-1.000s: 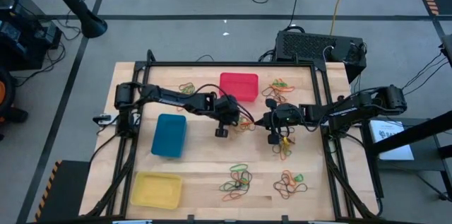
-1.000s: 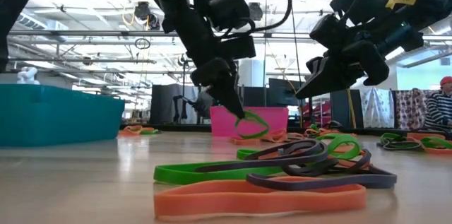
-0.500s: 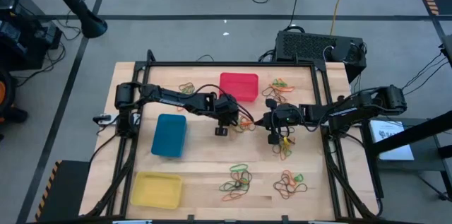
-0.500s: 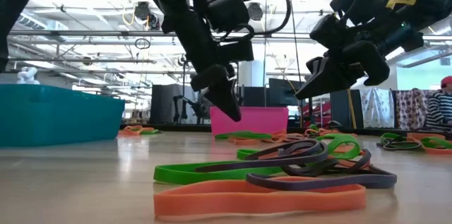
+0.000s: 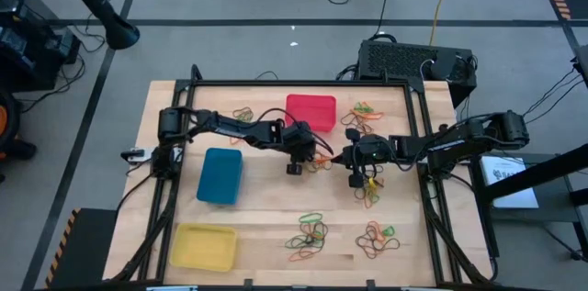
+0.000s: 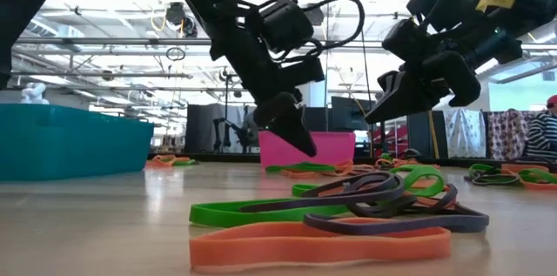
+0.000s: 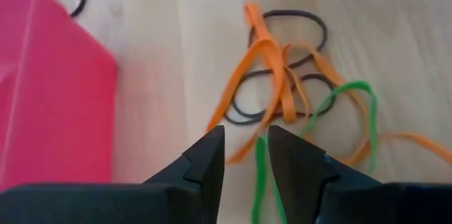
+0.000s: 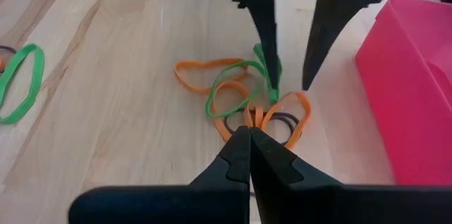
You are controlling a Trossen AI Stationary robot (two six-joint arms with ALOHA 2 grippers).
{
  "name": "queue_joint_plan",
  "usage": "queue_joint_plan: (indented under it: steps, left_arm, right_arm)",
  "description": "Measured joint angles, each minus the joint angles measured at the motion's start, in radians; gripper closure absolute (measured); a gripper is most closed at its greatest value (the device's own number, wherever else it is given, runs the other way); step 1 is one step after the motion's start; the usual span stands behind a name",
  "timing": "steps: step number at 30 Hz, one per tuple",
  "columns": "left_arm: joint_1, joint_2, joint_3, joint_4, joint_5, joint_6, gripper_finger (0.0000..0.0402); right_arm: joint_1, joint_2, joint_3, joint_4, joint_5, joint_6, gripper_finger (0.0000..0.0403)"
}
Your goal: Sort rubber bands into baskets
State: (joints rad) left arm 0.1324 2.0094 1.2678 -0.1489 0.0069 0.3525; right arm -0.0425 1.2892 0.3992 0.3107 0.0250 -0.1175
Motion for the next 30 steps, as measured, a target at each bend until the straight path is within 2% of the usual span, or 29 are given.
queue_joint_plan:
  steps: [10,18,23,30]
  left_arm:
    - [0.046,0.051,0.000,0.052,0.031,0.020,0.0283]
    - [0.048,0.029,0.001,0.046,0.037,0.021,0.0283]
    - [0.048,0.004,0.002,-0.025,0.038,0.020,0.0283]
    - [0.048,0.010,0.002,-0.033,0.042,0.020,0.0283]
  right_arm:
    - [0.000,0.000,0.000,-0.008,0.000,-0.007,0.0403]
    - [0.000,0.000,0.000,-0.007,0.000,-0.018,0.0403]
    - [0.000,0.000,0.000,-0.009,0.000,-0.018,0.0403]
    - [-0.002,0.000,0.000,-0.010,0.000,-0.018,0.0403]
